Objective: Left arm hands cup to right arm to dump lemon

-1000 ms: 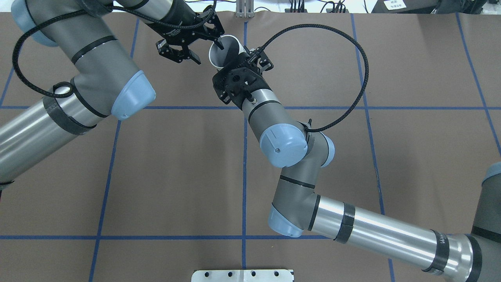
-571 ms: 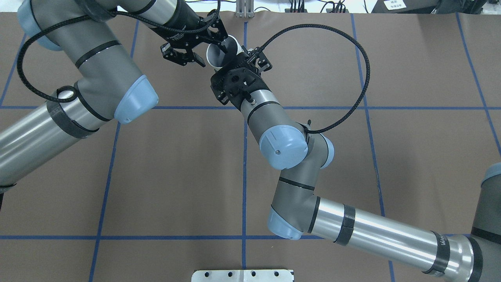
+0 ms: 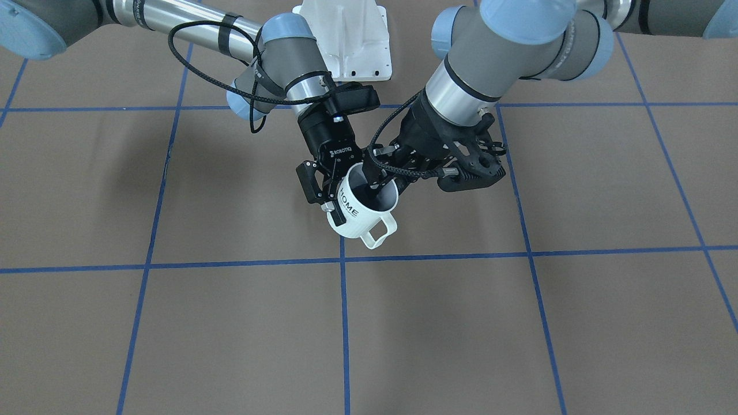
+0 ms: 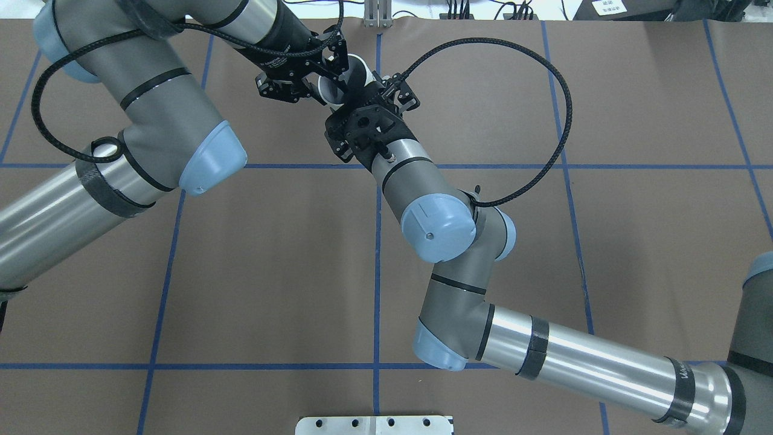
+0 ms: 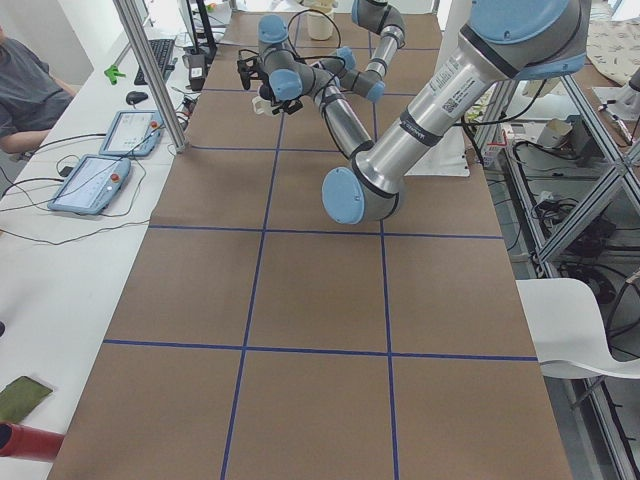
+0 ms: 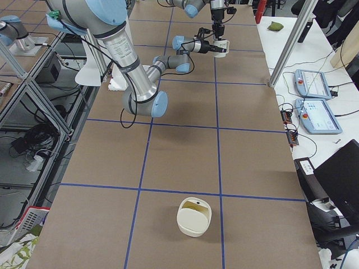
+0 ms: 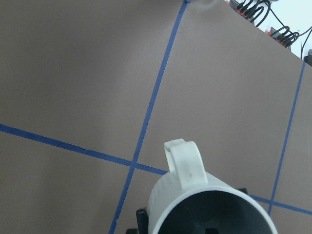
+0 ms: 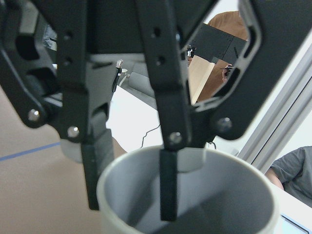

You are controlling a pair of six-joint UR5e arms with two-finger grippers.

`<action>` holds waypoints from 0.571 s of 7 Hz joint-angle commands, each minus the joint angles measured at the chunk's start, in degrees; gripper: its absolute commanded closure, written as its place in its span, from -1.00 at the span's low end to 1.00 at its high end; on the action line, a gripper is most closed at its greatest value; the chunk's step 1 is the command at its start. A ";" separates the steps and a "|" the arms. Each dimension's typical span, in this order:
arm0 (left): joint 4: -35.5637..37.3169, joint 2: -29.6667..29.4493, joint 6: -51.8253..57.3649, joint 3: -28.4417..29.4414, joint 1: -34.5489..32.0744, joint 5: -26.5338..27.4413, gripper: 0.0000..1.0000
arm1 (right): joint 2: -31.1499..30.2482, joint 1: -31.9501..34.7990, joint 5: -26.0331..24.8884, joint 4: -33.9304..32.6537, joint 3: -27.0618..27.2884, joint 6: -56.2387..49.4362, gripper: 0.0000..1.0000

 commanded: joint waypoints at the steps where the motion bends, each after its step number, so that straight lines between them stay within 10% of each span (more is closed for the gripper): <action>1: -0.14 0.20 0.74 0.07 0.02 -0.04 1.00 | 0.09 -0.04 0.07 0.11 0.01 0.26 0.18; 2: -0.15 0.20 0.93 0.07 0.02 -0.04 1.00 | -0.17 -0.04 0.07 0.28 0.35 0.78 -0.77; 4: 0.03 0.20 0.93 0.07 0.02 0.05 1.00 | -0.78 -0.21 0.07 0.11 1.85 0.79 -0.98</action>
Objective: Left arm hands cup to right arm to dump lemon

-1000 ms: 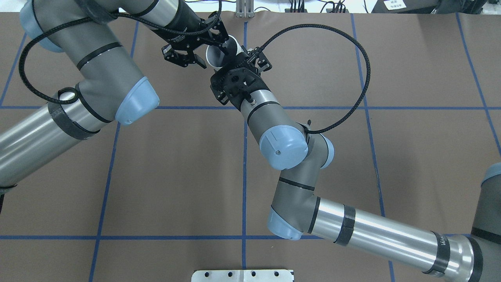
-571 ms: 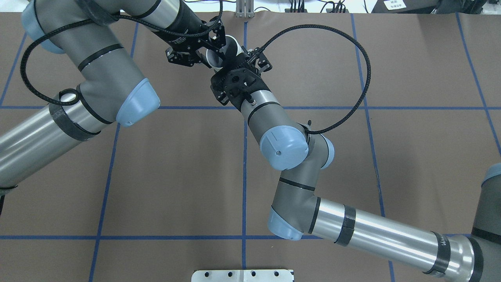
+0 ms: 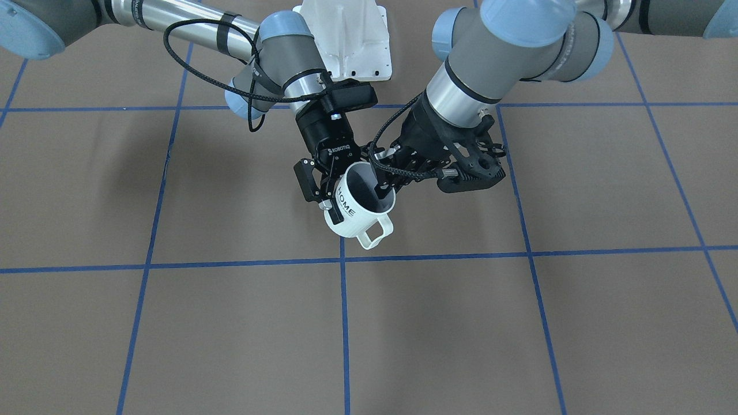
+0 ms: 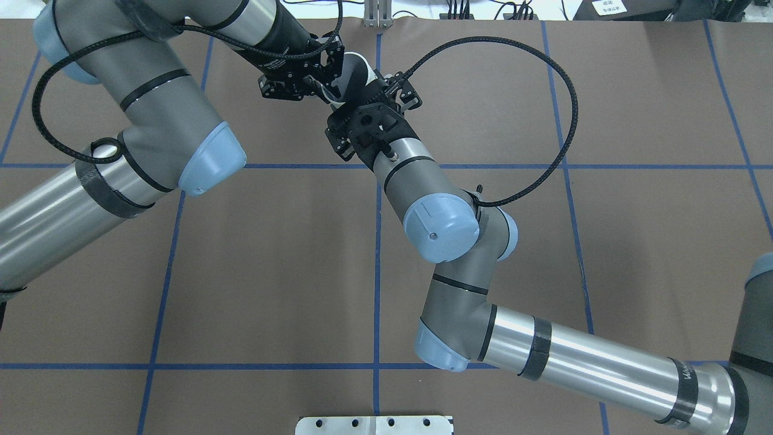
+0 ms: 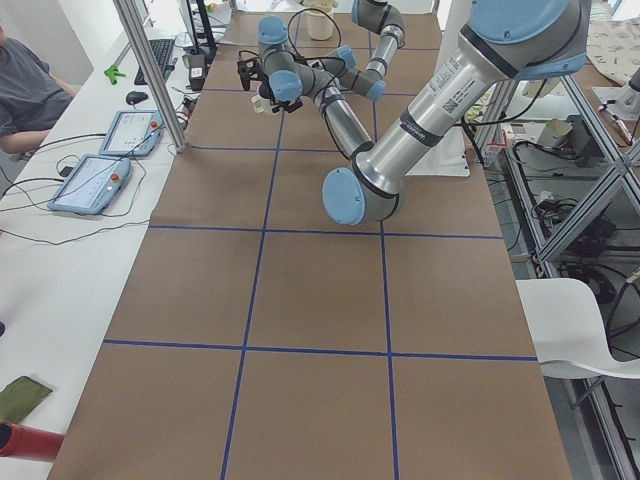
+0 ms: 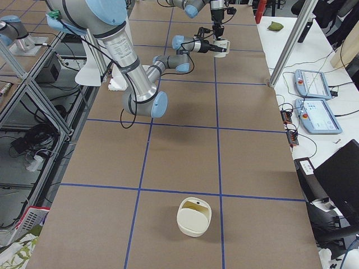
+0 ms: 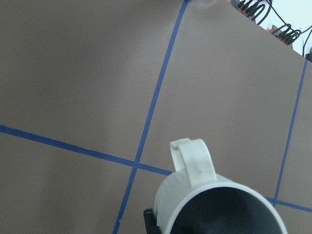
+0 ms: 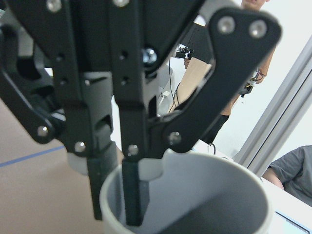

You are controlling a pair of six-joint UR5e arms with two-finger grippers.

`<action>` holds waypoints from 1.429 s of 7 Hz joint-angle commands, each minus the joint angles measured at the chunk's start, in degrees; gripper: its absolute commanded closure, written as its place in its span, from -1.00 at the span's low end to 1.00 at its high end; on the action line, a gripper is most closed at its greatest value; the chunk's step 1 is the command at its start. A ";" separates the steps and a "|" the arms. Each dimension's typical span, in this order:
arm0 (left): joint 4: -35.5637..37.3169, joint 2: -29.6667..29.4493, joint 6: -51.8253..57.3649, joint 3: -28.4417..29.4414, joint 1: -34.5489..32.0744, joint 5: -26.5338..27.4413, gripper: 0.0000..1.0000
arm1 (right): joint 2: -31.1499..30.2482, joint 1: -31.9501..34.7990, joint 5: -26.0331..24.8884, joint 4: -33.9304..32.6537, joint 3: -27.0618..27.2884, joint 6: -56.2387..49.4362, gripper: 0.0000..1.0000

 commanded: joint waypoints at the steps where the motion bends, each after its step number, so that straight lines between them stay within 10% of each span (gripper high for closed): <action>1: 0.07 0.03 0.05 0.01 -0.01 0.03 1.00 | -0.76 -0.13 -0.02 0.09 0.77 0.07 -0.98; 10: 0.24 -0.23 -0.39 -0.16 -0.27 0.12 1.00 | -10.06 -2.58 -0.80 -0.09 11.12 -0.01 -0.98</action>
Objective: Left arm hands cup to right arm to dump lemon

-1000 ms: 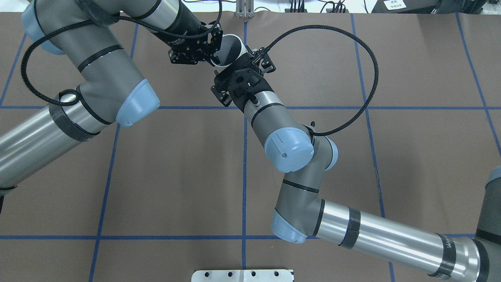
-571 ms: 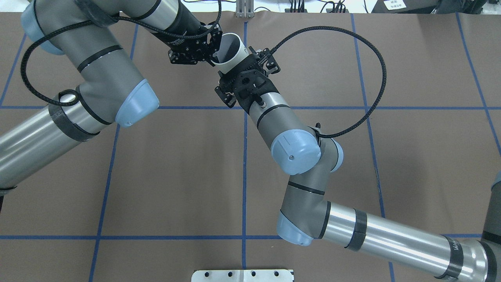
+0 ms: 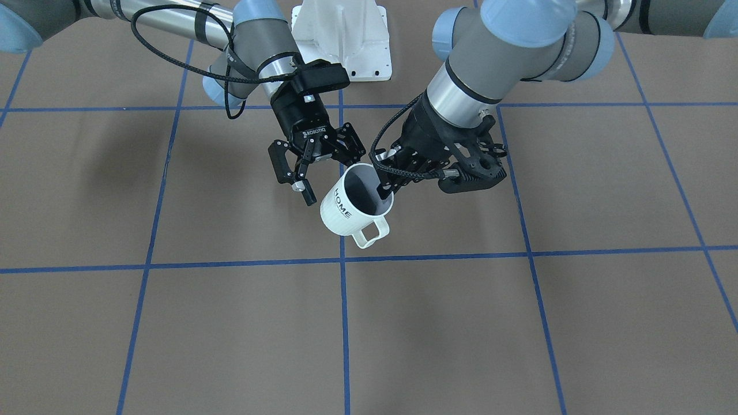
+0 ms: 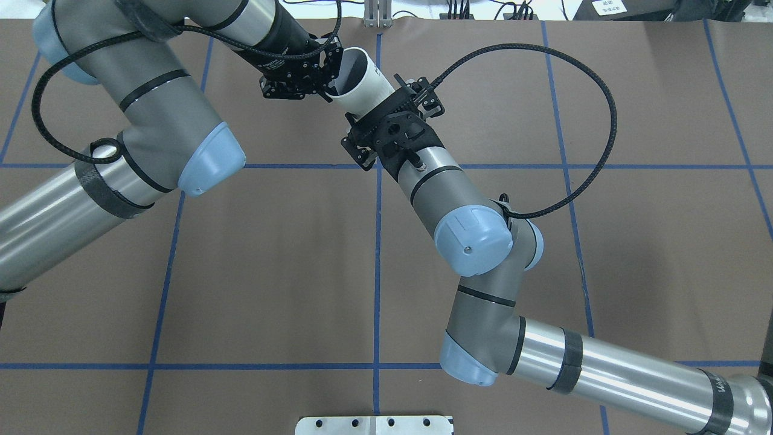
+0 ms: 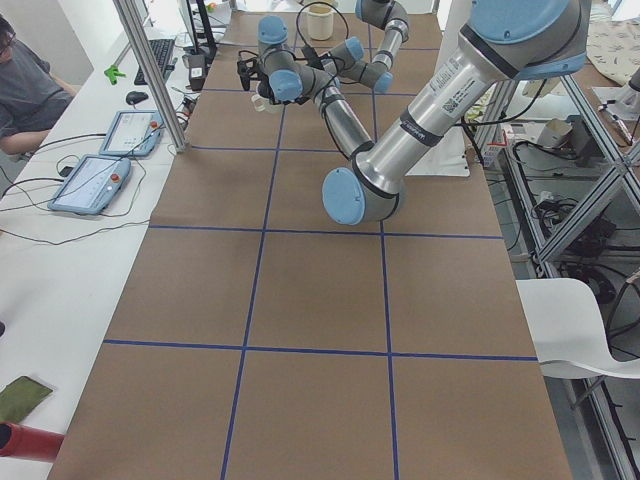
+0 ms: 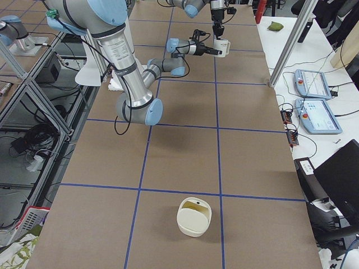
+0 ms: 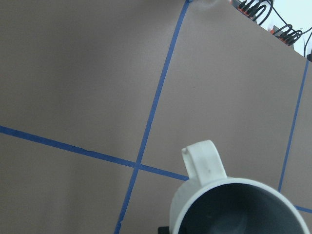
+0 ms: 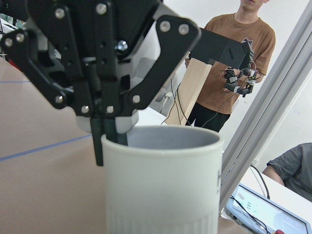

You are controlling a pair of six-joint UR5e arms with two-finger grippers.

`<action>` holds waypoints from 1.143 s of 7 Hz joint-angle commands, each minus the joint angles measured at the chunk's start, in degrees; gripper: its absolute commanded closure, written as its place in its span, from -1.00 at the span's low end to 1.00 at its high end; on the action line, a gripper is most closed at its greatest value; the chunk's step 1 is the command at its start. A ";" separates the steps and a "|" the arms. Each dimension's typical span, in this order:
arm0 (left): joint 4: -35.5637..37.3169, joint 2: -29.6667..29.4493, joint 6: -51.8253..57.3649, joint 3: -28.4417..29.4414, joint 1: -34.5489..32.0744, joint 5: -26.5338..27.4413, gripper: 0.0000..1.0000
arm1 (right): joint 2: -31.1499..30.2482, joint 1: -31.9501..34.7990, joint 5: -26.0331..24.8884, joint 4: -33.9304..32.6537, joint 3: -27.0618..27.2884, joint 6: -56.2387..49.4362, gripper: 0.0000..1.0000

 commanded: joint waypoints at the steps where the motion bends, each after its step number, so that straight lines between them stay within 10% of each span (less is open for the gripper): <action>1: -0.05 -0.04 -0.14 0.06 -0.68 0.01 1.00 | -4.29 -1.80 -0.65 0.00 4.03 -0.03 -0.98; 6: 0.47 3.63 4.41 0.67 -4.19 0.01 1.00 | -8.71 1.16 1.19 -3.91 6.15 11.46 -0.95; 8: 0.13 11.61 11.59 -2.21 -4.82 -0.17 1.00 | -8.70 8.35 12.12 -11.32 6.33 16.13 -0.95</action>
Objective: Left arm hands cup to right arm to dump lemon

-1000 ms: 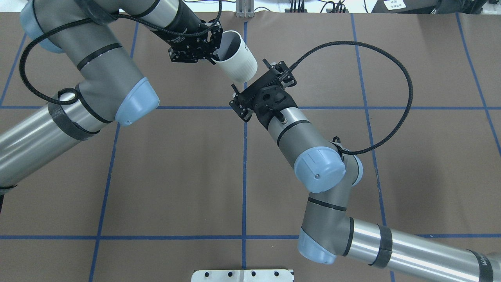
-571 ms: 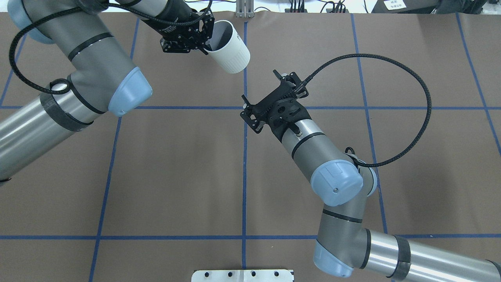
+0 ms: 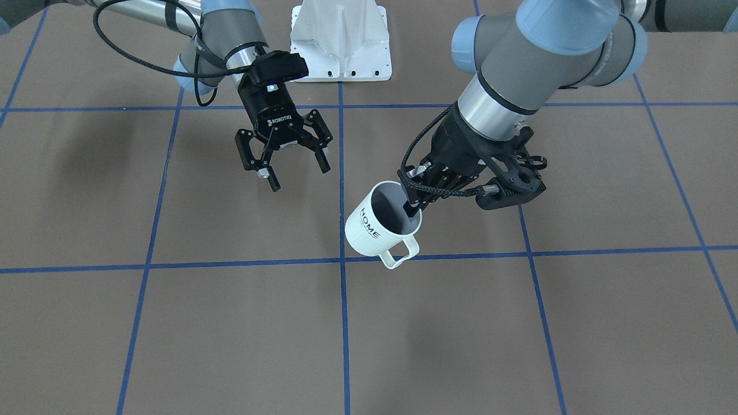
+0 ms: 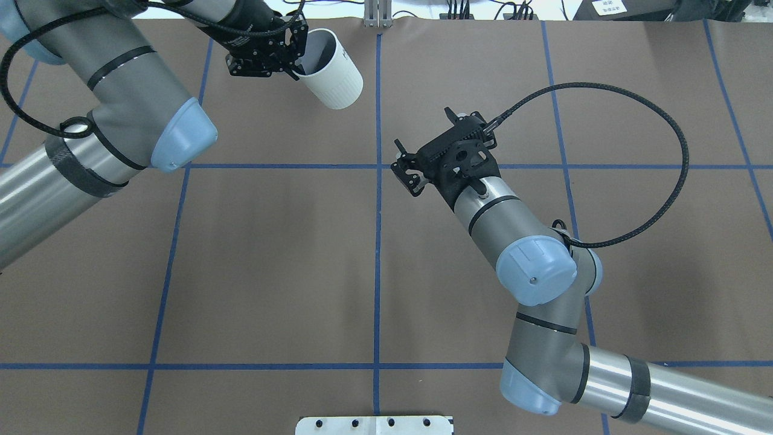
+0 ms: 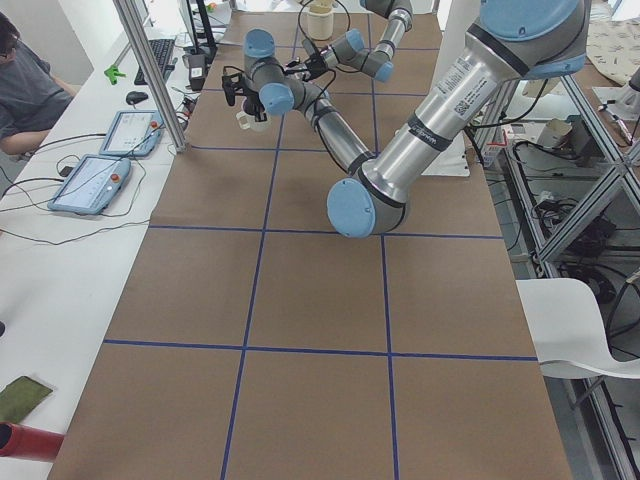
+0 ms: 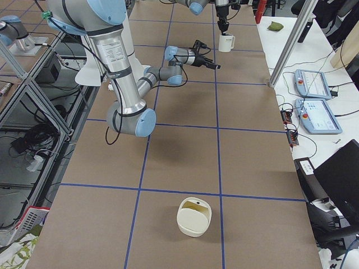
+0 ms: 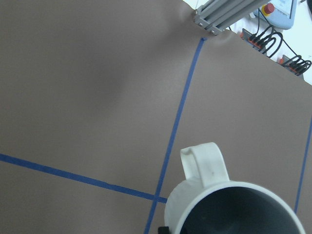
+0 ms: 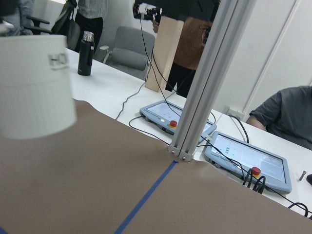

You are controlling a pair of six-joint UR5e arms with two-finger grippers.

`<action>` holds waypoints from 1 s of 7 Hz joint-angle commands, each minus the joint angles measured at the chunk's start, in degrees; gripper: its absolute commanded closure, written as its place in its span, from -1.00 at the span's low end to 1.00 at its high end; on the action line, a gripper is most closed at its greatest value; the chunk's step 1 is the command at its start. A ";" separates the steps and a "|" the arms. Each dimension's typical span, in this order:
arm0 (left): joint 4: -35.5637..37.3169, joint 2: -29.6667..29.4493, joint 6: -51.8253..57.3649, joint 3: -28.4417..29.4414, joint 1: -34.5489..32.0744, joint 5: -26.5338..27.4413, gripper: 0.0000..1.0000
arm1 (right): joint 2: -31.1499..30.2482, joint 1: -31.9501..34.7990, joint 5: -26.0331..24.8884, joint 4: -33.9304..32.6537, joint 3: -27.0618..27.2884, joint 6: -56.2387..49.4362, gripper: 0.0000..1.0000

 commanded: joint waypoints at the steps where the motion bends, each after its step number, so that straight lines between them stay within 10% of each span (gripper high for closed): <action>1: -0.21 10.23 8.03 -5.19 -0.36 0.15 1.00 | 0.00 7.51 11.81 -6.81 0.14 4.59 -0.95; 7: -8.78 39.33 35.47 -10.77 -1.94 3.05 1.00 | 0.70 23.08 38.17 -26.57 2.51 5.84 -0.98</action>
